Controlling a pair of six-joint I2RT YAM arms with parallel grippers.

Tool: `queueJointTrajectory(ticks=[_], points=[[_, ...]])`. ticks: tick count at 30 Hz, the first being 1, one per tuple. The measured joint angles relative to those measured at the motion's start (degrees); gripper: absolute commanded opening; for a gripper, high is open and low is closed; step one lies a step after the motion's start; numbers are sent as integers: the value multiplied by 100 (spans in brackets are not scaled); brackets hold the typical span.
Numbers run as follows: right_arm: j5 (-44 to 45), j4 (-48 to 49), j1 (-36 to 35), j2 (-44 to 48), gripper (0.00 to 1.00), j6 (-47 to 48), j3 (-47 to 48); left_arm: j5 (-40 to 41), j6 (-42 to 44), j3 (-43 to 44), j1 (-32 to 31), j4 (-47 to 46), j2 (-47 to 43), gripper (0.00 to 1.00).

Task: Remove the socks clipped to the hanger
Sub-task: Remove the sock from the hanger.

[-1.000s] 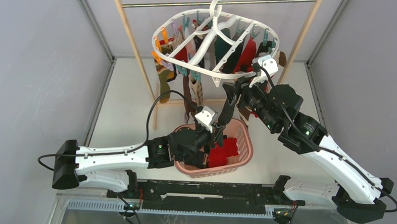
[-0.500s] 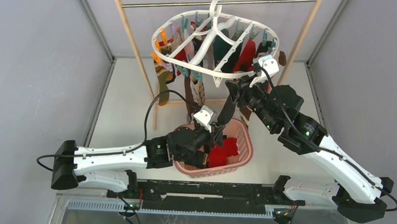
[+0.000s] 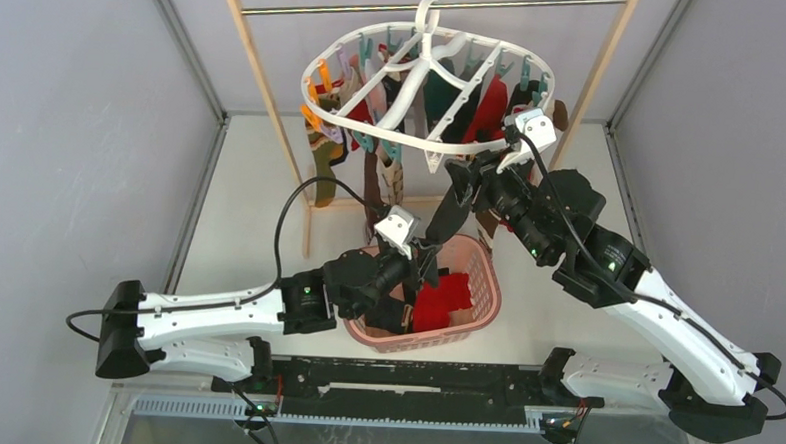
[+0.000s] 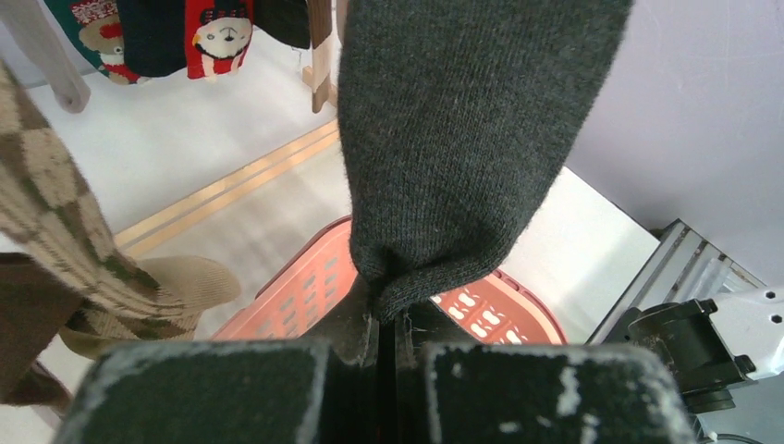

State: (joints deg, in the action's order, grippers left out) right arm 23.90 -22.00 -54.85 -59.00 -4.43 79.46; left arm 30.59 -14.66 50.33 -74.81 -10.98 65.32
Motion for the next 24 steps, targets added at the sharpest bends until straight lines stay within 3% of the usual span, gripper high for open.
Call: queueJointTrajectory(ticks=[10, 20, 24], points=[[243, -4, -24, 9, 62, 7, 20, 46, -33, 0, 0, 11, -48, 0], [590, -39, -48, 9, 58, 9, 140, 72, -33, 0, 0, 63, -48, 0], [693, -68, -66, -28, 49, 24, 229, 72, -33, 0, 0, 61, -48, 0]])
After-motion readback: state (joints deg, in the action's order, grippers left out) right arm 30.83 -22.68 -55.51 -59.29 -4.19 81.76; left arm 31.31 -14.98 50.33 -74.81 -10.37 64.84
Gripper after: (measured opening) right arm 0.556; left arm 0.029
